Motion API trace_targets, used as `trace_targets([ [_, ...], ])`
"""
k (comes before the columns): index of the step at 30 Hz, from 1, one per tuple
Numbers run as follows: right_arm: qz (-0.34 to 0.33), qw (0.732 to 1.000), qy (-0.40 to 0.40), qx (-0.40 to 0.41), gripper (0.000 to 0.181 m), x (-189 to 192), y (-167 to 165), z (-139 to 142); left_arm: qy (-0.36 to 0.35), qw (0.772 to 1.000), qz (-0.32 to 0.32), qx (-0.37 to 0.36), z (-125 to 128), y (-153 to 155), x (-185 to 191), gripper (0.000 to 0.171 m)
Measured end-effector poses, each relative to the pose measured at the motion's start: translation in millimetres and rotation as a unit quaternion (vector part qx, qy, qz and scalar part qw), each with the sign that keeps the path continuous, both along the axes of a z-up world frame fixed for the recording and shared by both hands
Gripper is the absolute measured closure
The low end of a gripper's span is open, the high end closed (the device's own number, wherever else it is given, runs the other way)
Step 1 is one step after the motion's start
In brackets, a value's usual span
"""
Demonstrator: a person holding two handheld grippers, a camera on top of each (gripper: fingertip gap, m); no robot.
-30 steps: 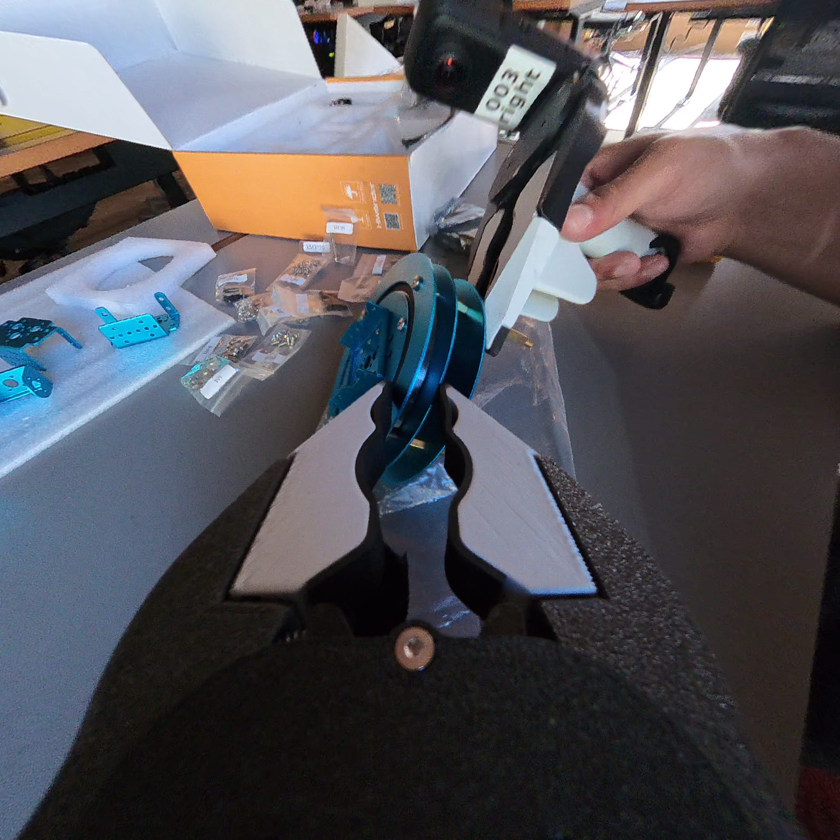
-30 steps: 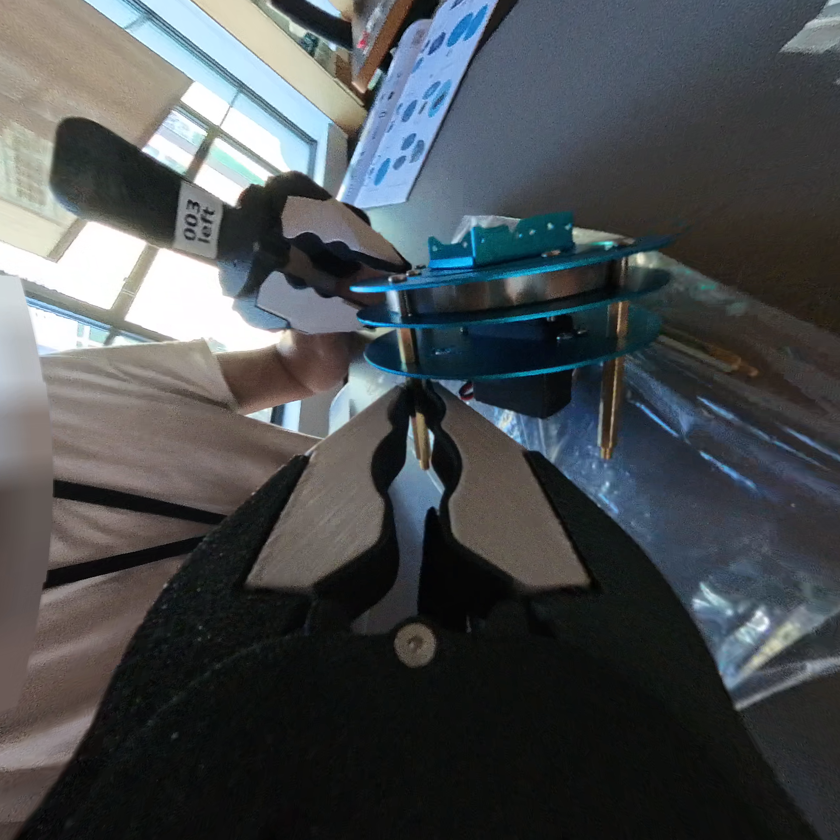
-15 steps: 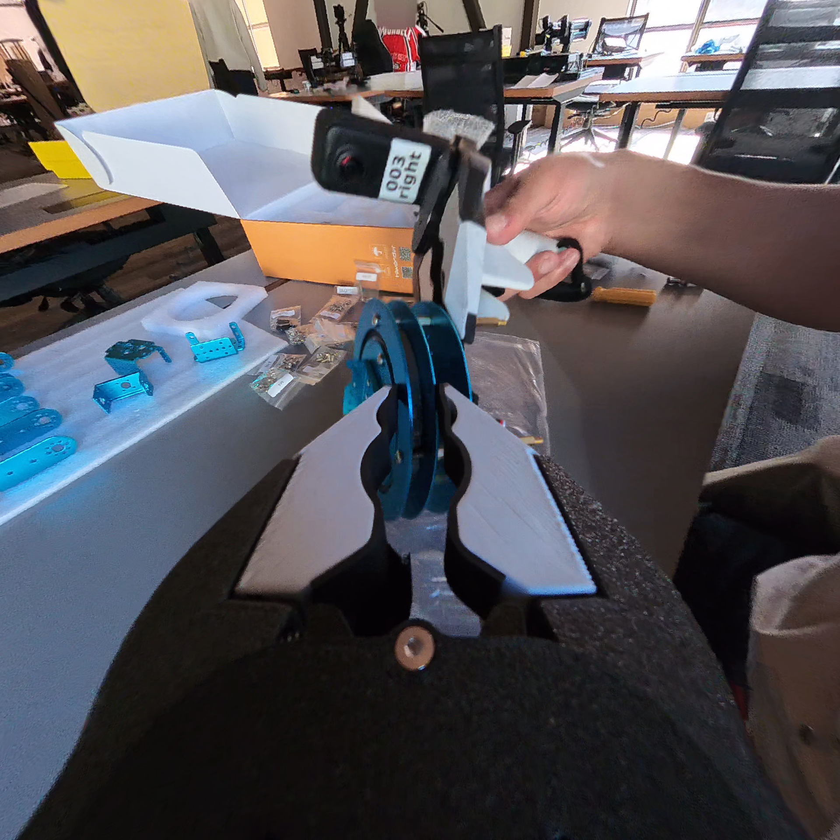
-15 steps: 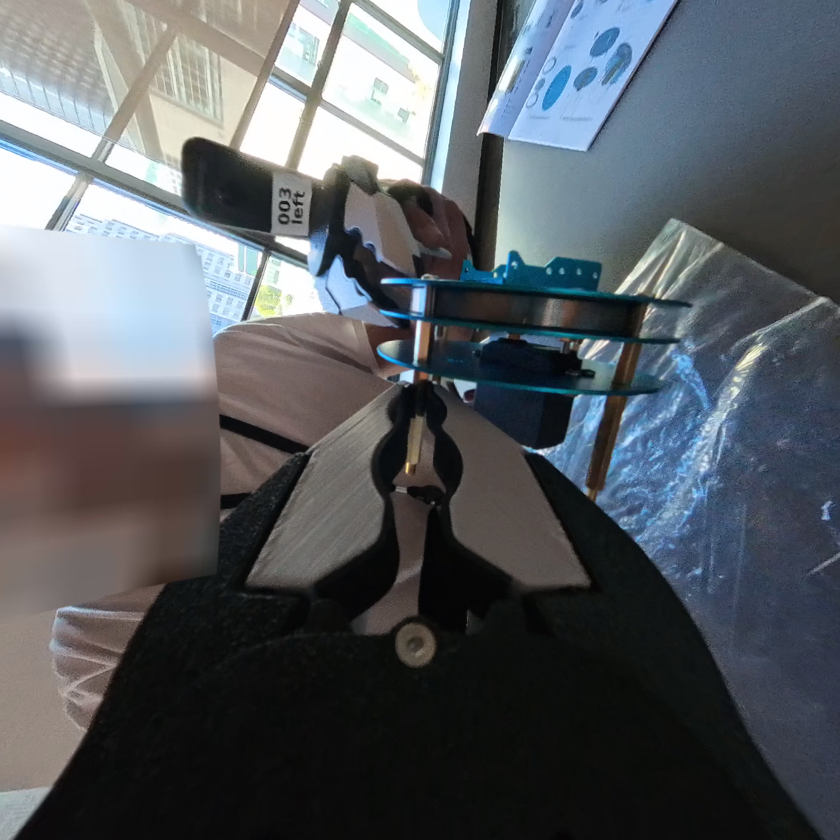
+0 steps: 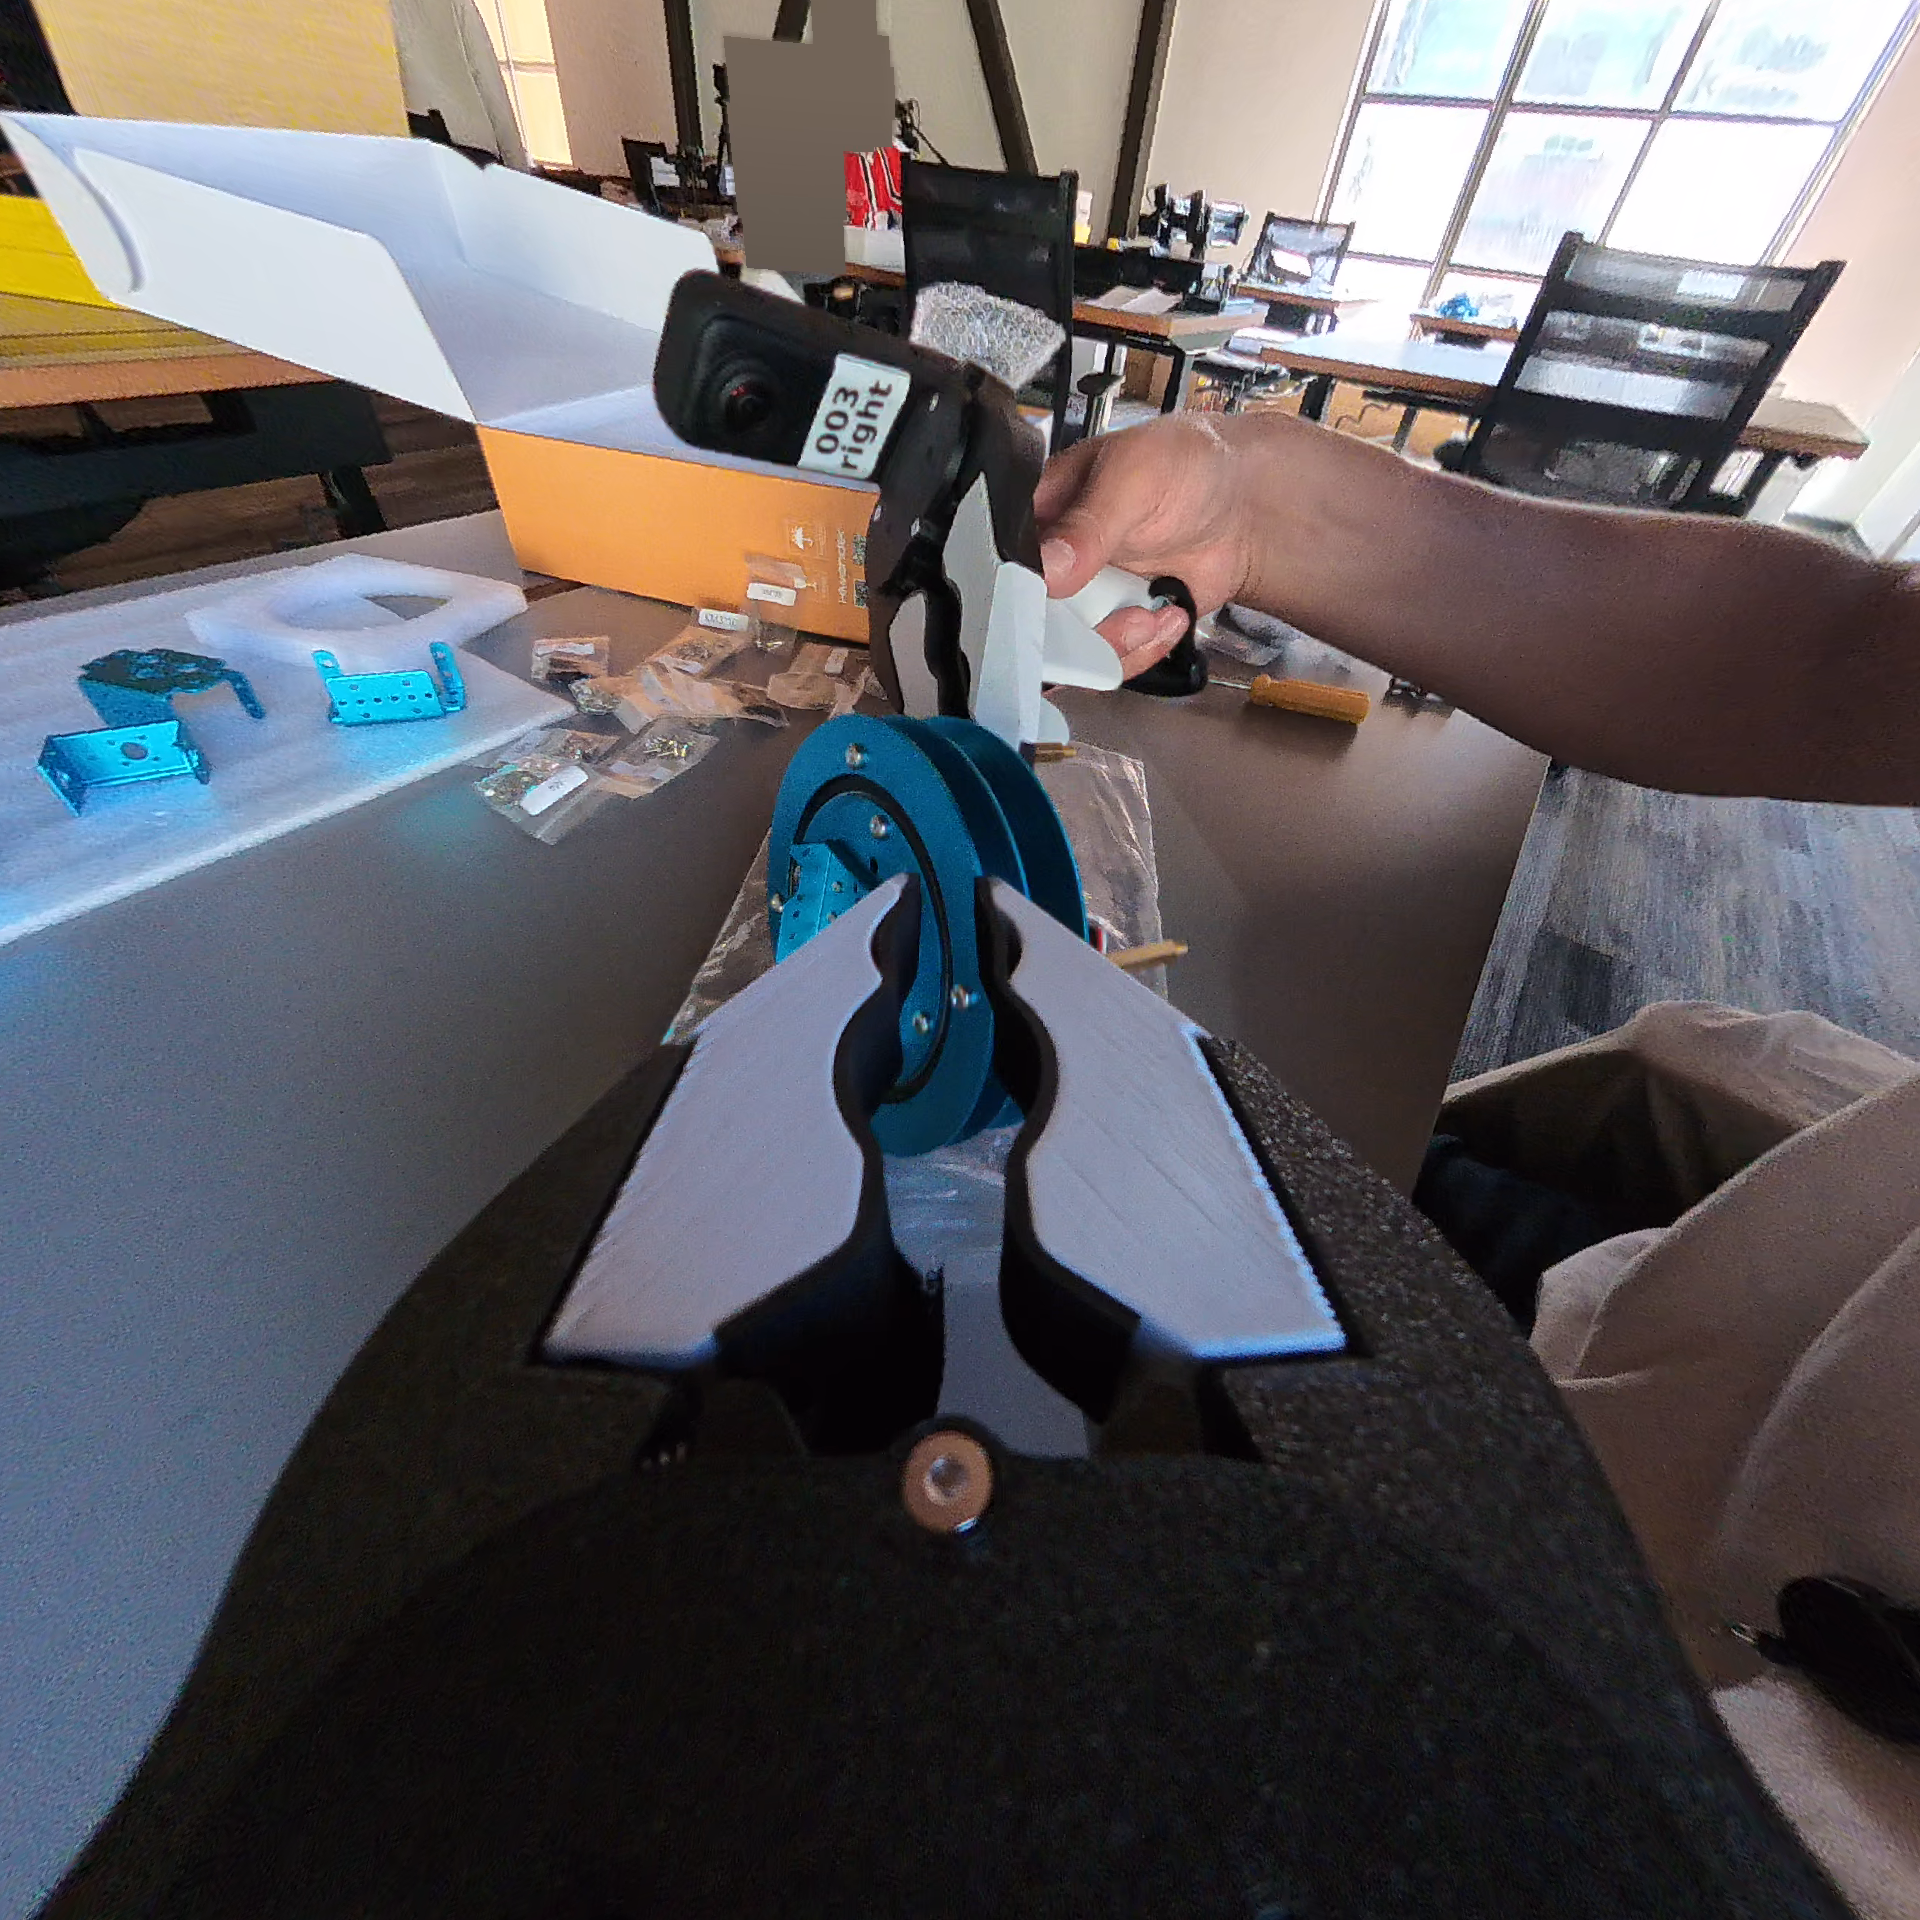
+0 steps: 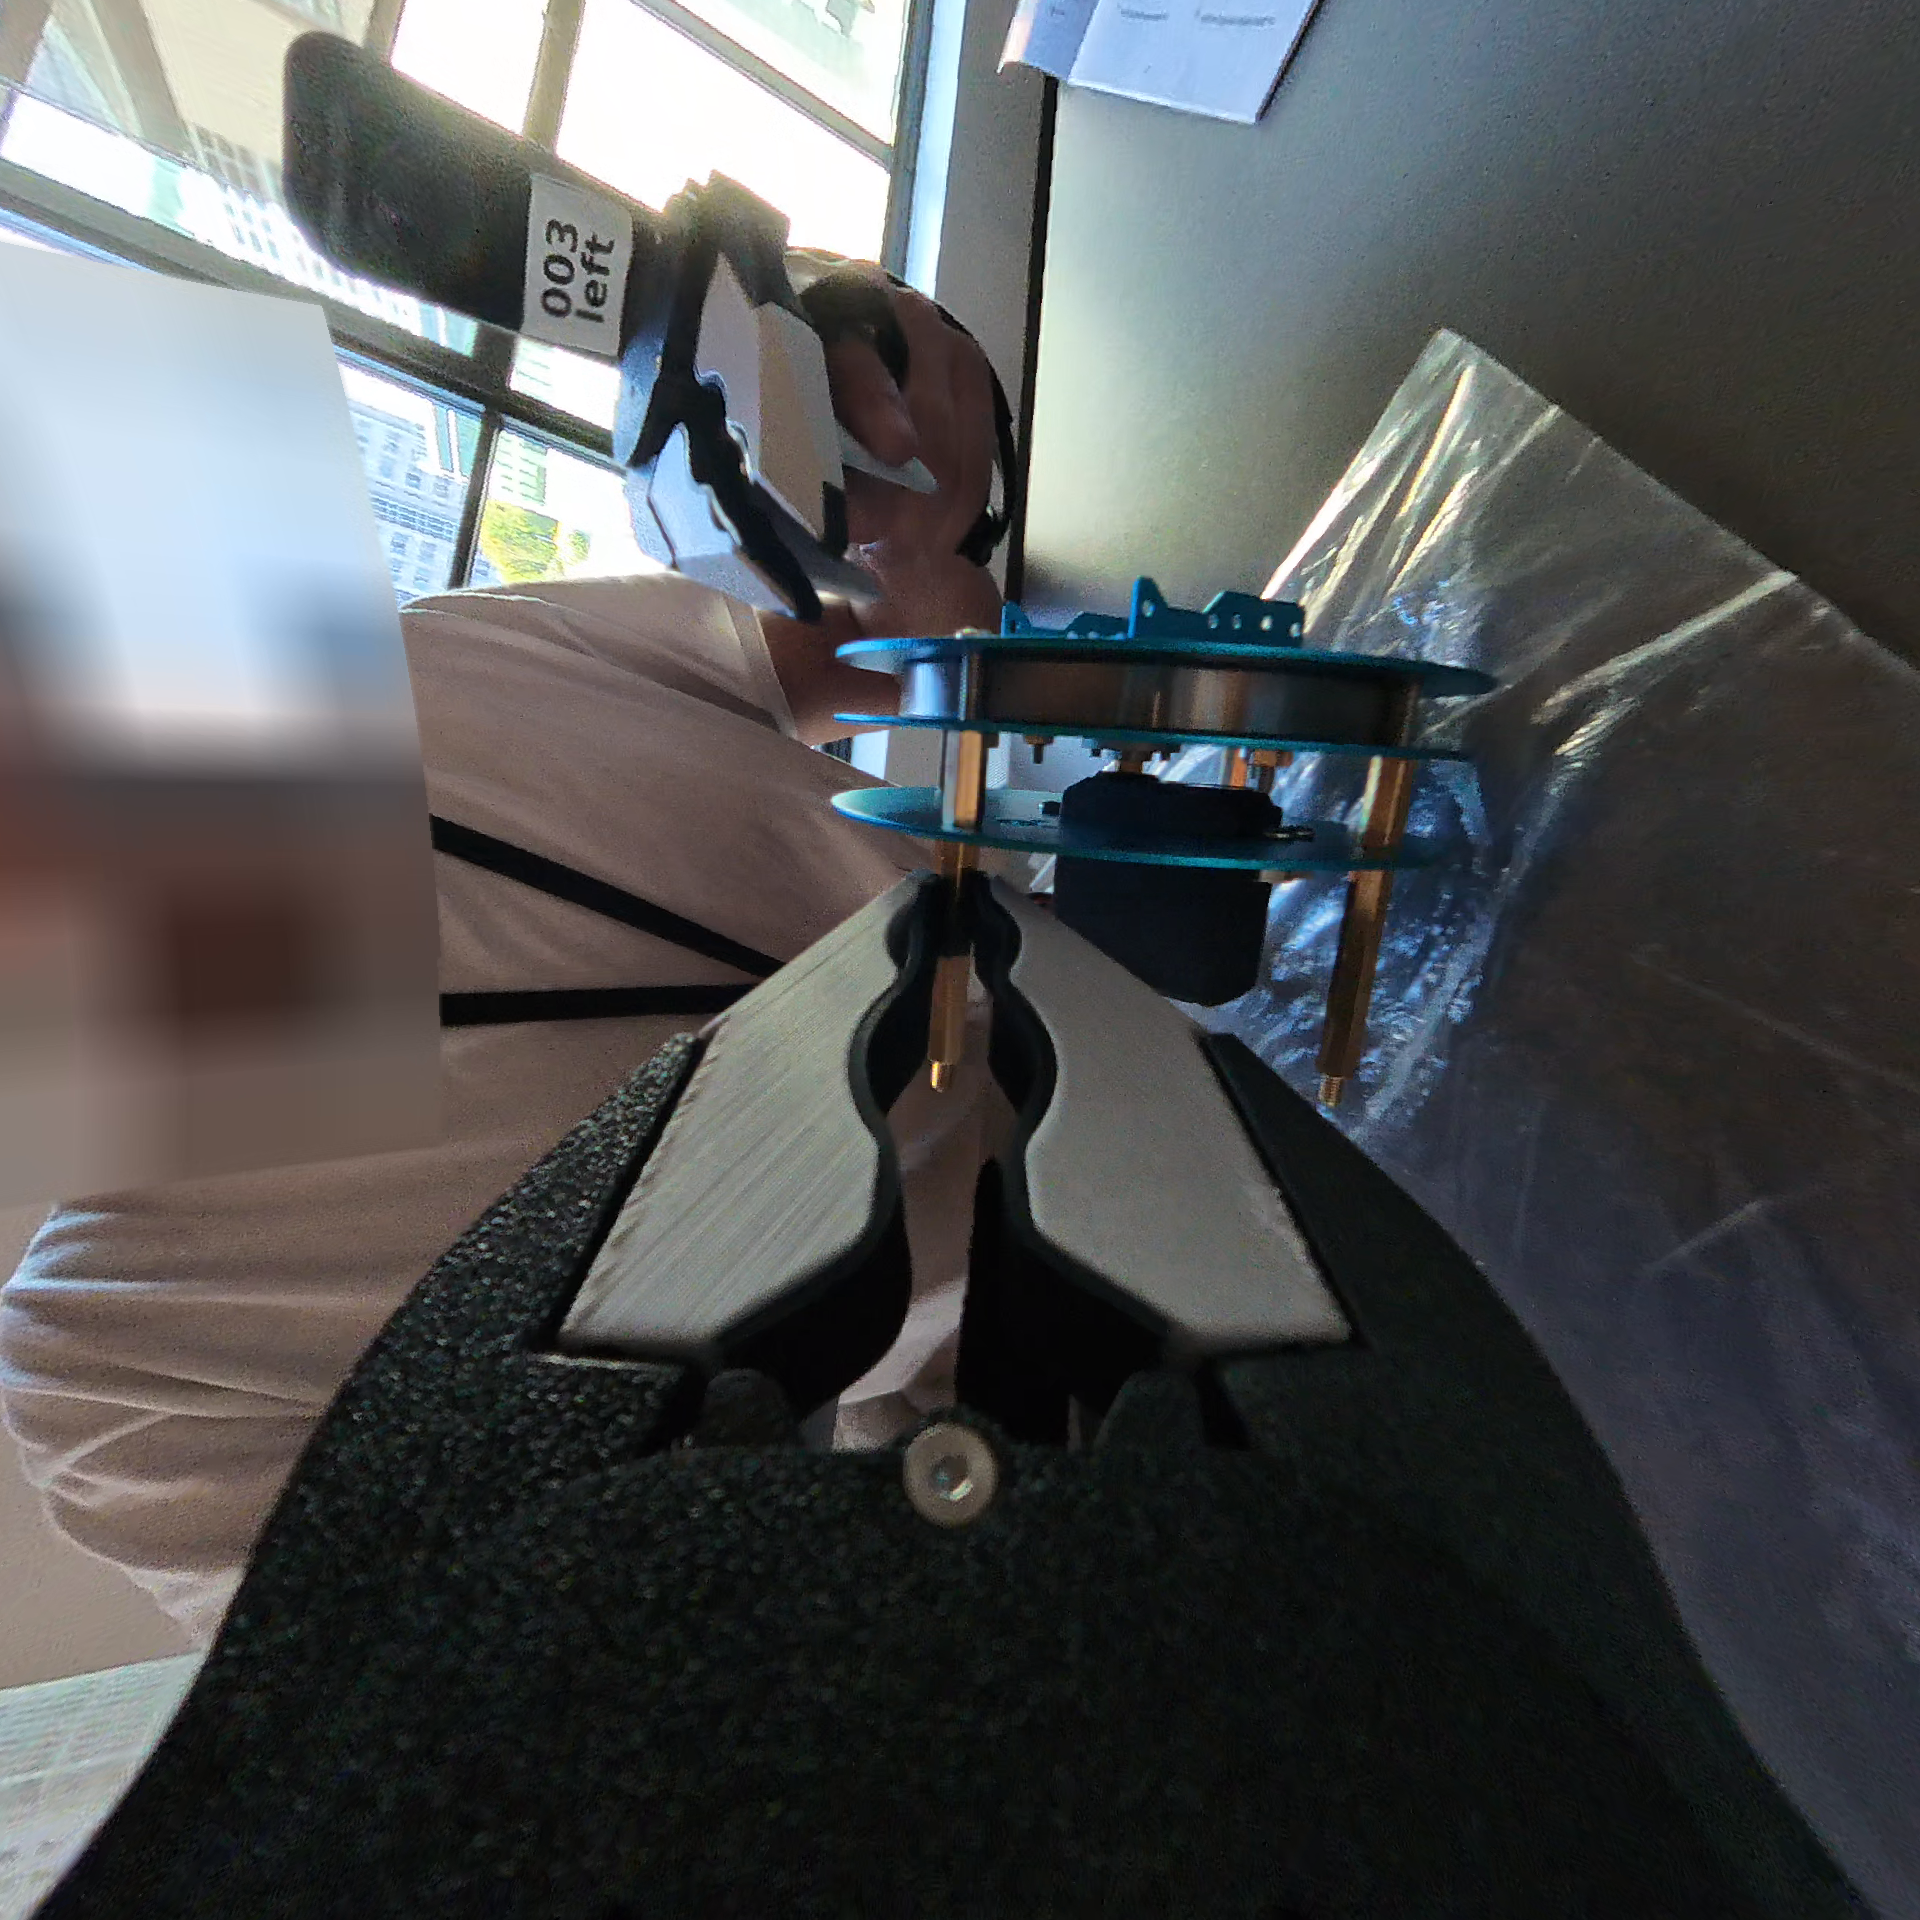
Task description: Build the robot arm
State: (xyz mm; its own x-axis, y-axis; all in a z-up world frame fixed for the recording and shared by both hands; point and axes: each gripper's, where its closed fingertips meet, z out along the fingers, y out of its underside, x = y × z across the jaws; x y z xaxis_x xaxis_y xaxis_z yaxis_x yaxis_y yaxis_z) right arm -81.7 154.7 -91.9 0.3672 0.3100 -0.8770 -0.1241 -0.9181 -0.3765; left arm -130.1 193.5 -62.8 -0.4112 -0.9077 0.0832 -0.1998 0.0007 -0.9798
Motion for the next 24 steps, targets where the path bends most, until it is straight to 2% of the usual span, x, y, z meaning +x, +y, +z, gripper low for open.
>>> trace_targets([
  [2, -0.006, 1.0, -0.007, -0.002, 0.178, 4.1, 3.9, 0.0, 0.0, 1.0, -0.002, -0.015, -1.5, 4.2, -4.4, 0.16],
  [4, 0.001, 1.0, -0.011, 0.002, 0.177, 5.3, 5.0, -0.1, 0.01, 1.0, -0.003, -0.019, -9.1, 4.9, -6.2, 0.15],
  [10, -0.017, 1.0, 0.026, -0.002, 0.177, 12.9, 15.4, 1.6, 0.037, 0.998, -0.002, 0.043, -40.5, -7.5, -5.2, 0.137],
  [14, -0.037, 0.999, 0.026, -0.003, 0.176, 17.6, 20.0, 0.9, 0.042, 0.996, 0.055, 0.055, -45.9, -6.5, 4.3, 0.119],
  [16, -0.052, 0.998, 0.023, -0.008, 0.176, 17.5, 22.8, 1.3, 0.039, 0.993, 0.09, 0.065, -46.6, -3.9, 11.1, 0.12],
  [18, -0.059, 0.998, 0.008, -0.003, 0.176, 12.9, 27.1, 2.4, 0.047, 0.989, 0.125, 0.068, -48.4, 3.3, 17.7, 0.129],
  [19, -0.058, 0.998, -0.005, 0.006, 0.175, 9.4, 29.5, 3.4, 0.048, 0.988, 0.129, 0.067, -48.5, 4.4, 19.7, 0.135],
  [24, -0.089, 0.983, -0.127, 0.099, 0.164, 16.8, 43.1, 9.0, 0.083, 0.986, 0.135, 0.05, -51.2, 12.9, 20.9, 0.136],
])
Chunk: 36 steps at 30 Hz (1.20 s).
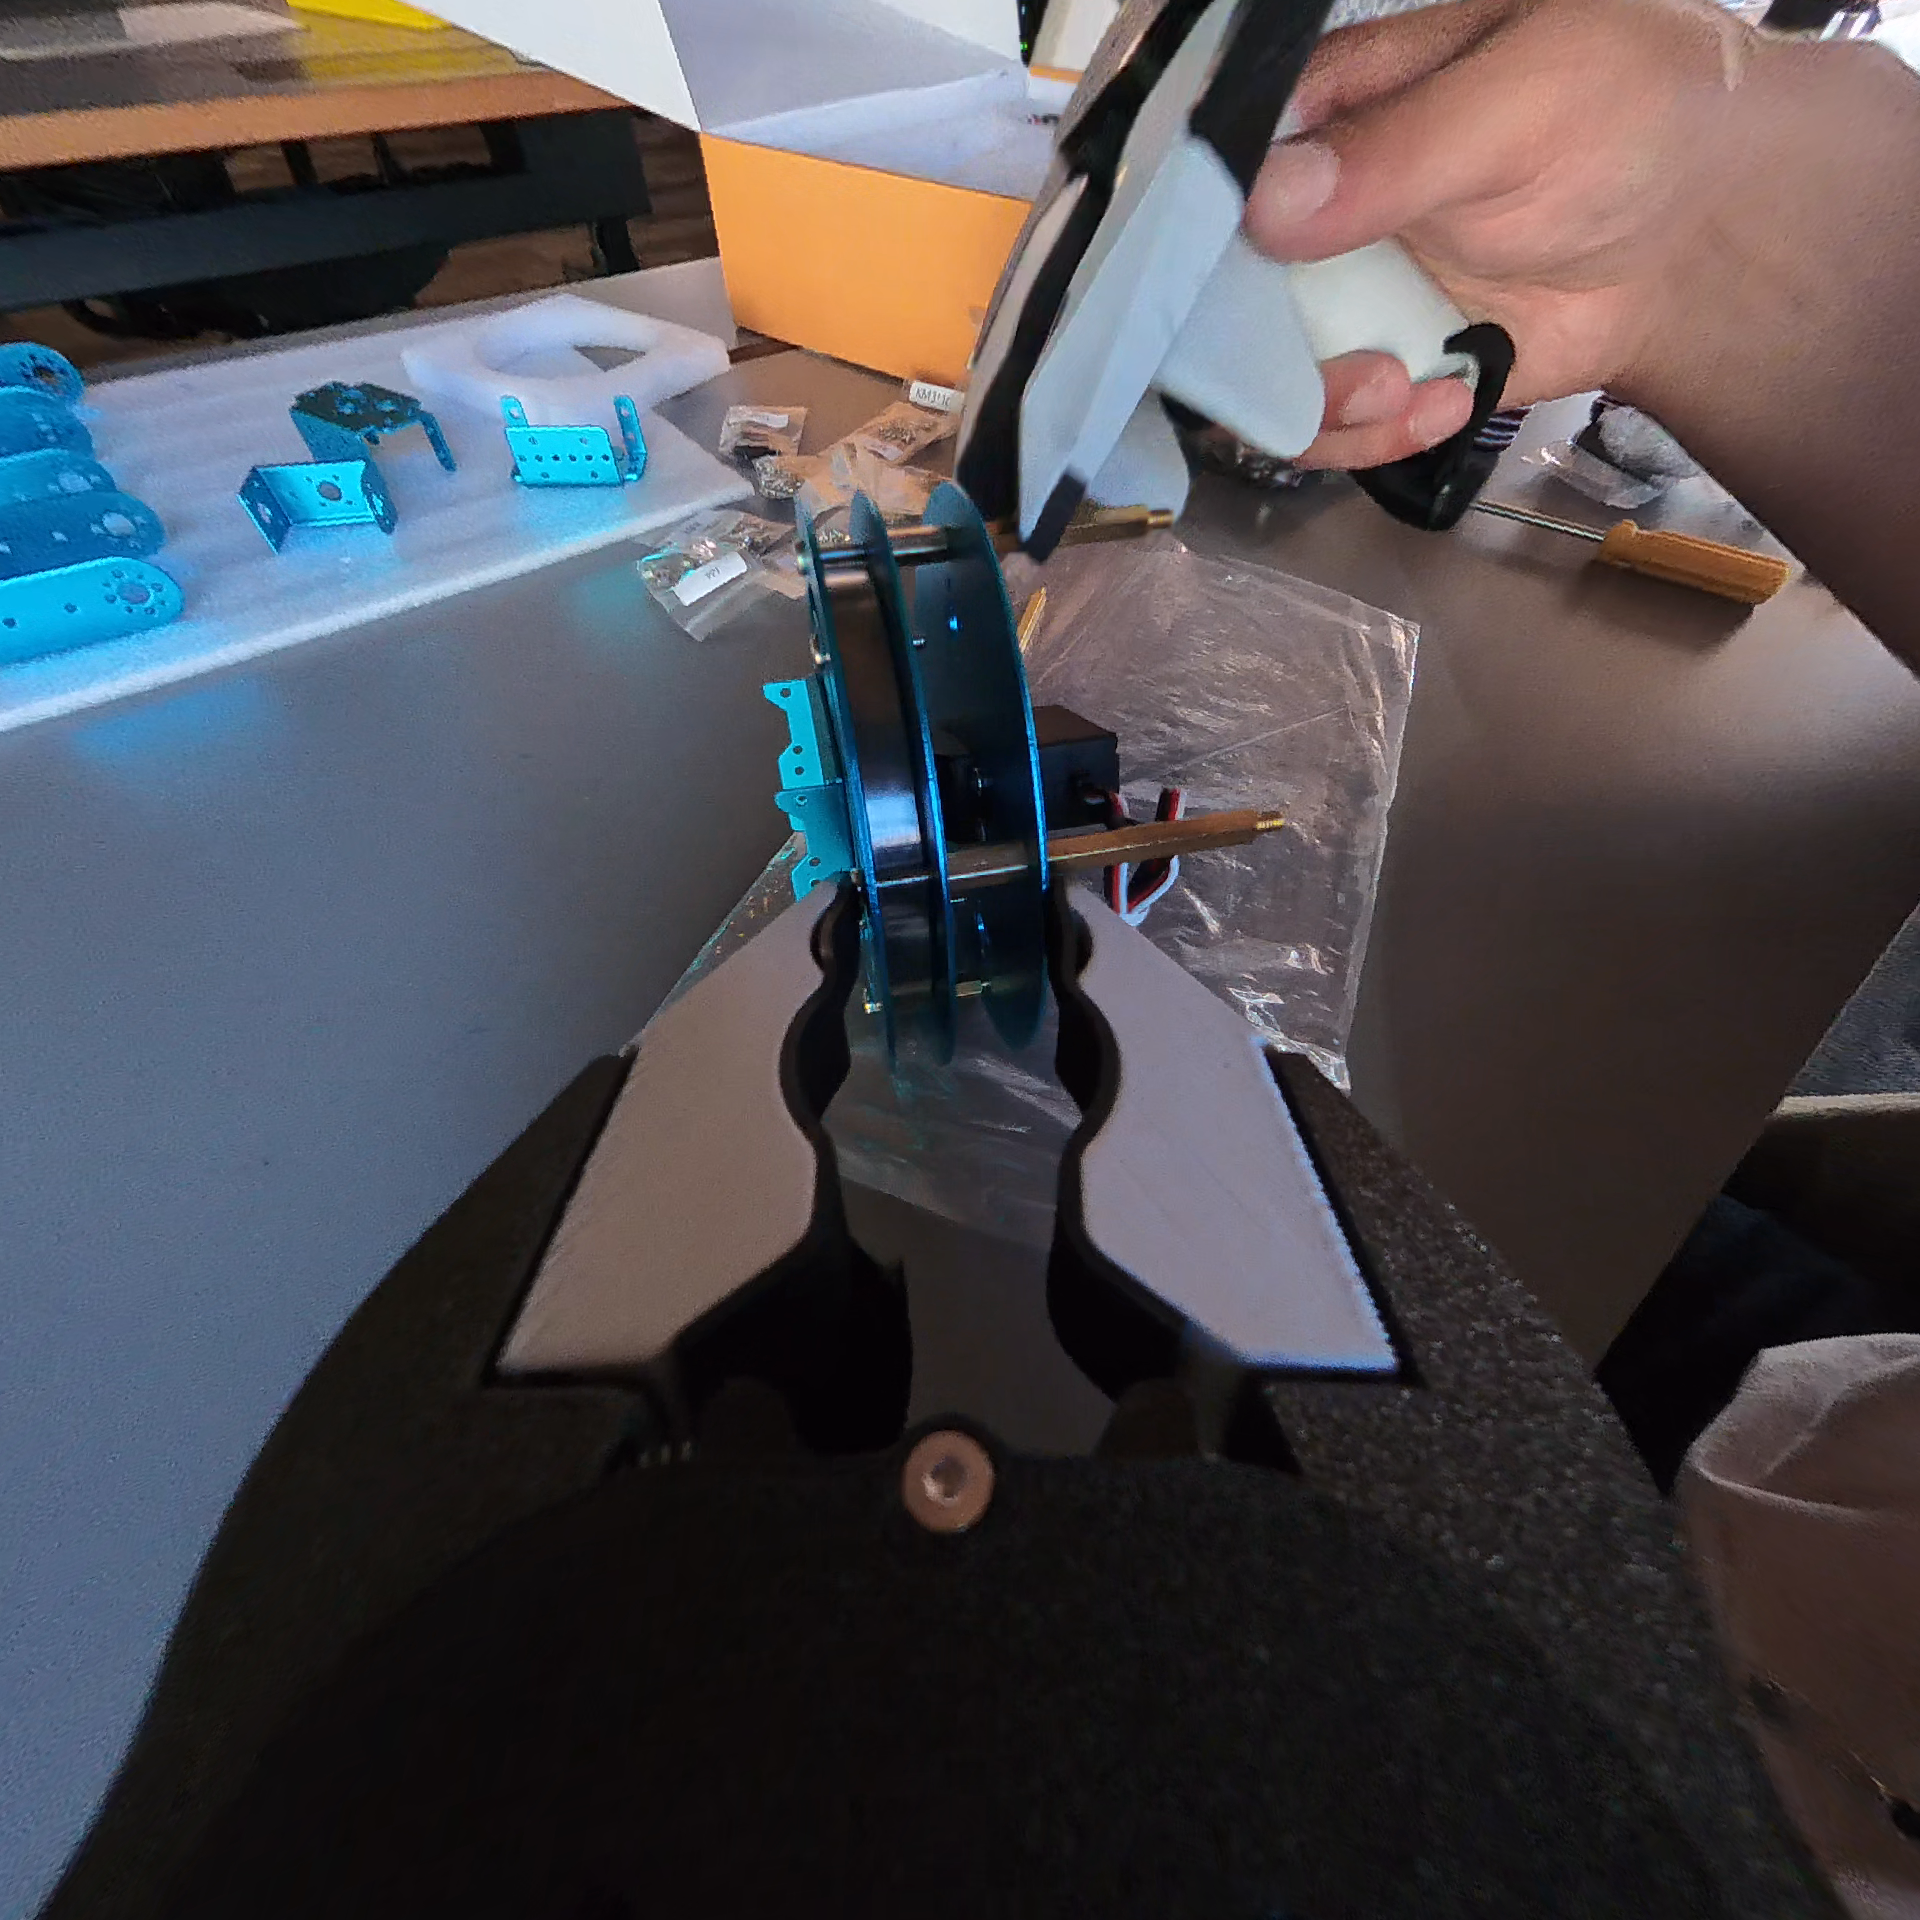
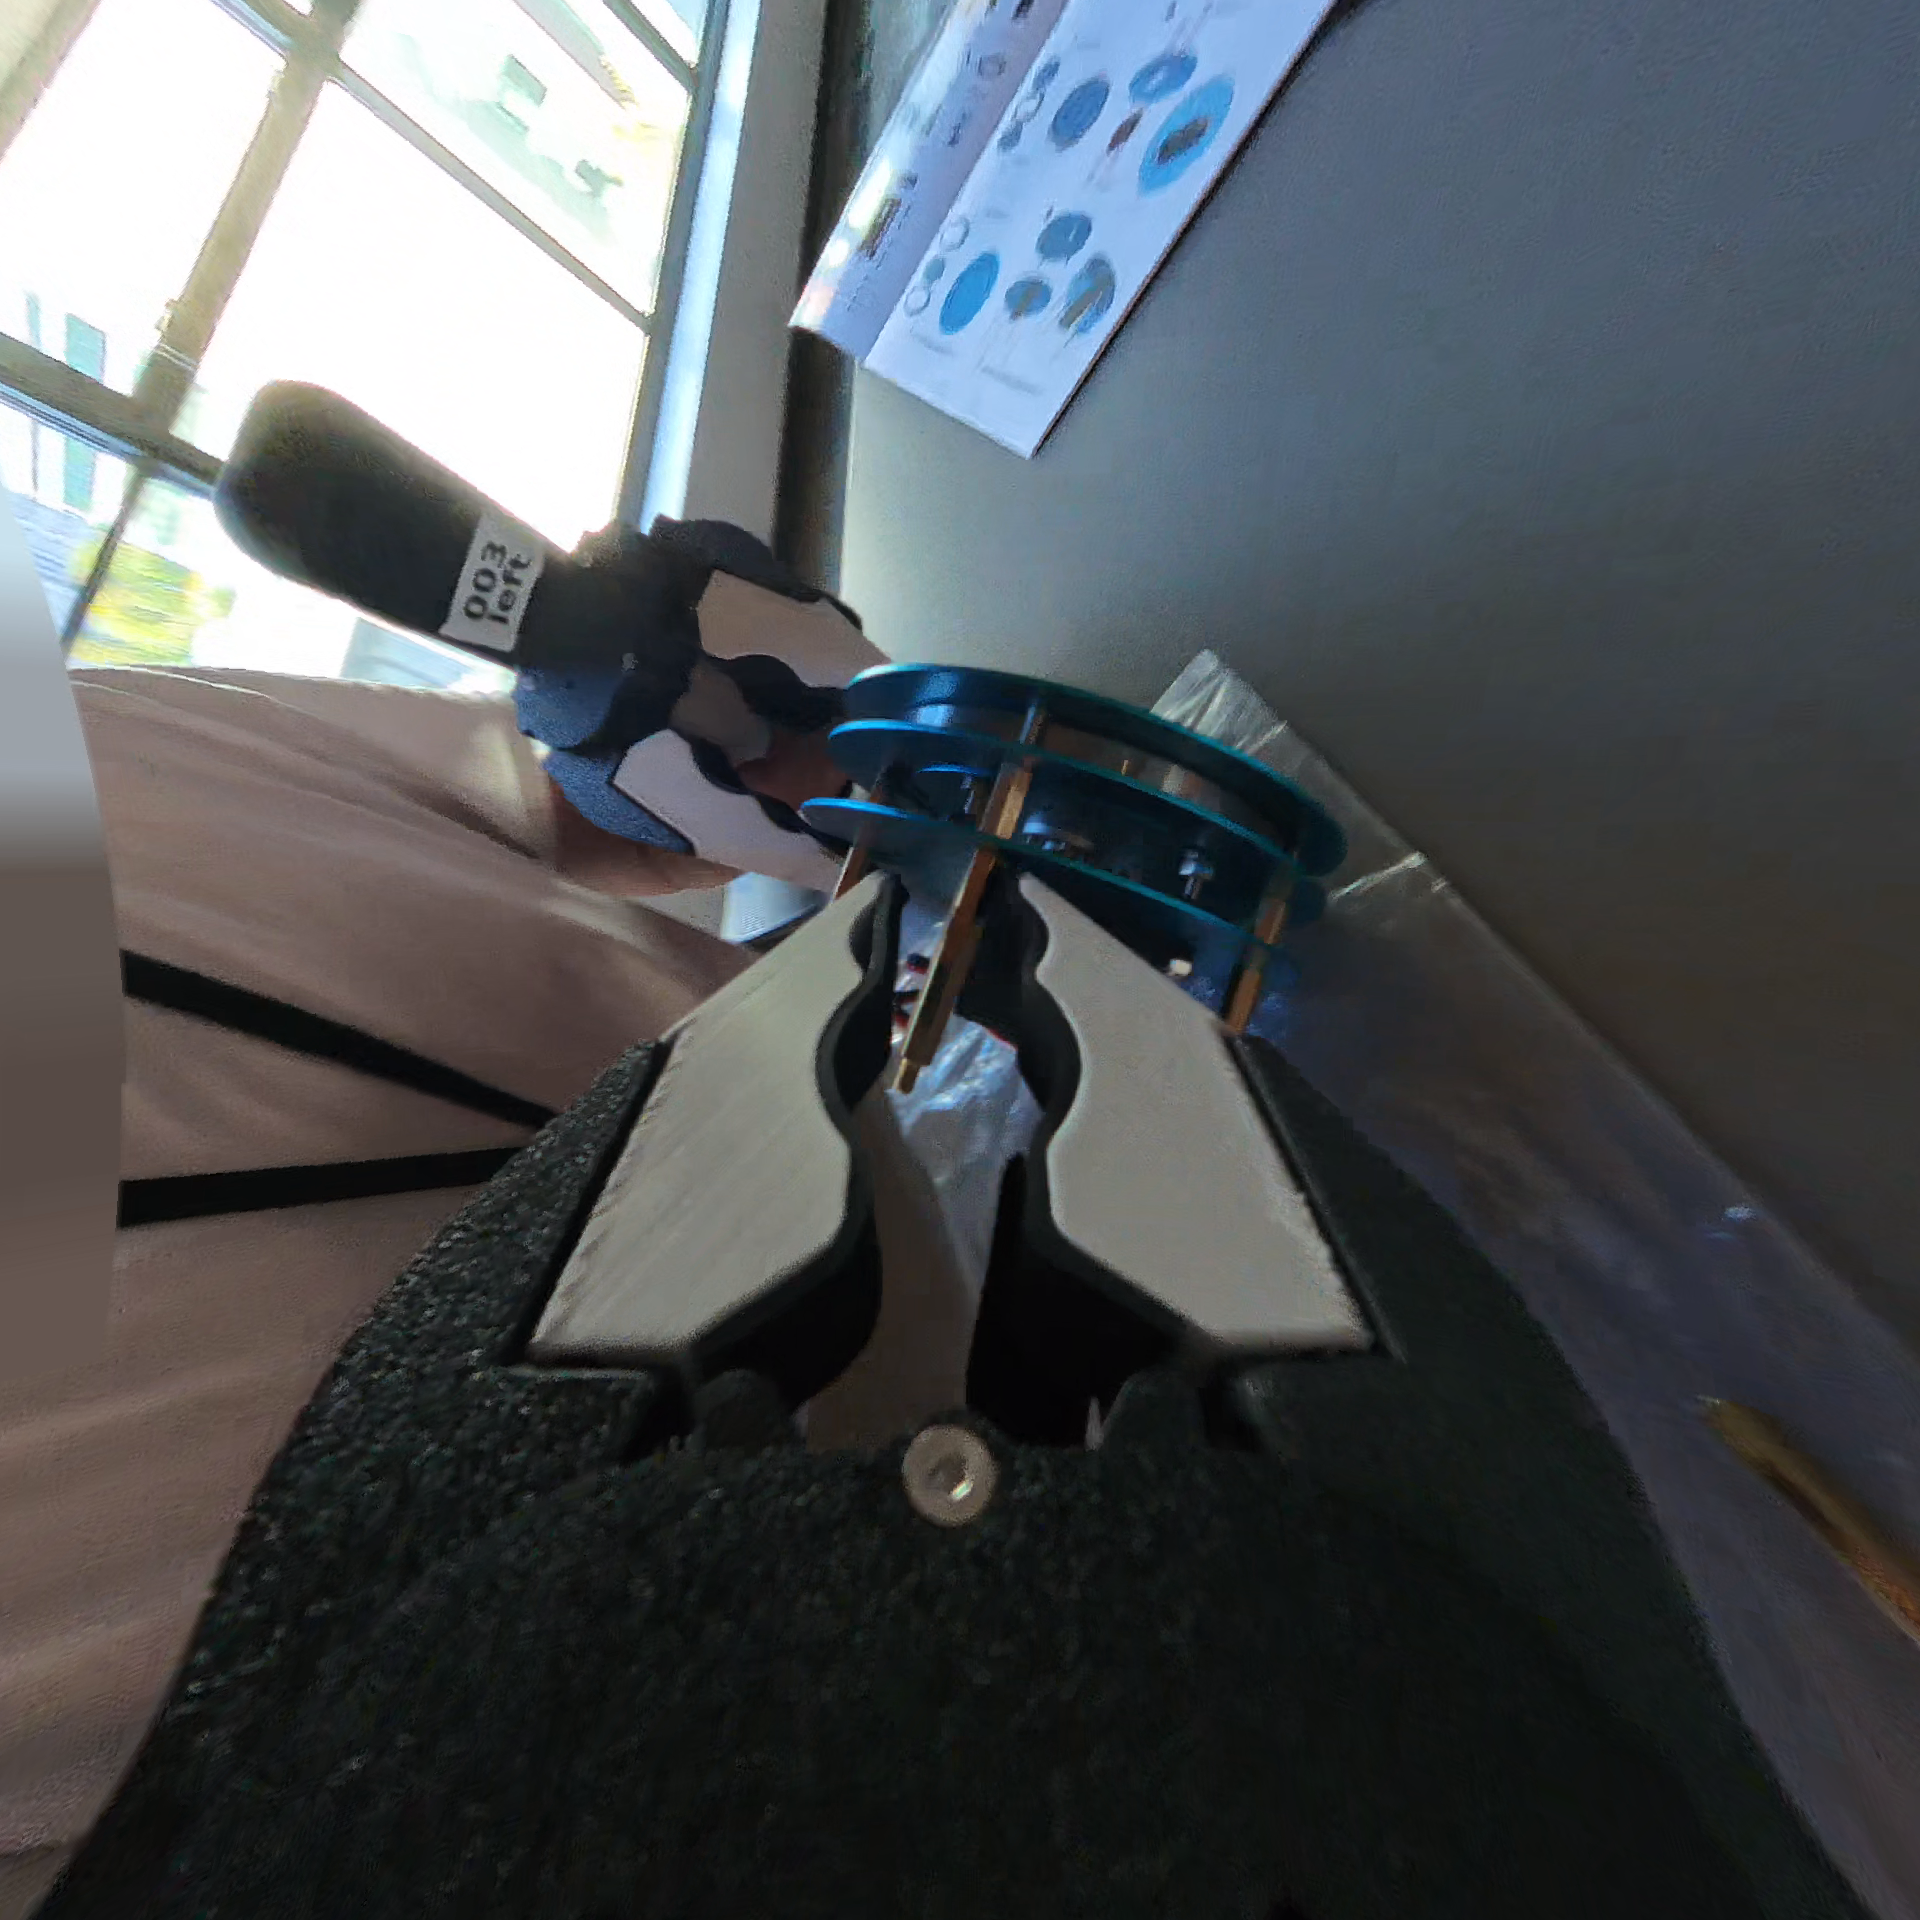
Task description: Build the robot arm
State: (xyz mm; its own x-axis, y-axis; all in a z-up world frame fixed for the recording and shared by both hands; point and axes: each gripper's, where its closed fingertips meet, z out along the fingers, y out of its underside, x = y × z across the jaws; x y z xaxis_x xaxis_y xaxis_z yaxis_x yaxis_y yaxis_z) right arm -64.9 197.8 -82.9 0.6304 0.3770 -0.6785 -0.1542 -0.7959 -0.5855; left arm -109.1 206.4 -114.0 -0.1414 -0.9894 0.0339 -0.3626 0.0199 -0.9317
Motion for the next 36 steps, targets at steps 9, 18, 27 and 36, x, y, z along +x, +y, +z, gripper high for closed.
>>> trace_targets([
  [9, -0.066, 0.891, -0.365, 0.263, 0.141, 23.9, -16.6, 1.3, 0.024, 0.999, -0.003, -0.026, 5.1, 1.4, 5.1, 0.137],
  [18, -0.092, 0.827, -0.474, 0.289, 0.174, 19.1, -10.8, -12.7, 0.026, 0.999, 0.01, -0.035, 5.6, 0.5, 4.0, 0.138],
  [27, -0.035, 0.835, -0.528, 0.151, 0.176, 9.8, -40.5, 14.9, 0.059, 0.956, -0.103, -0.268, 27.1, -26.5, -4.2, 0.138],
  [36, 0.056, 0.861, -0.504, -0.03, 0.176, 25.4, -73.9, -21.5, 0.217, 0.845, -0.198, -0.447, -4.4, -57.4, 7.1, 0.138],
])
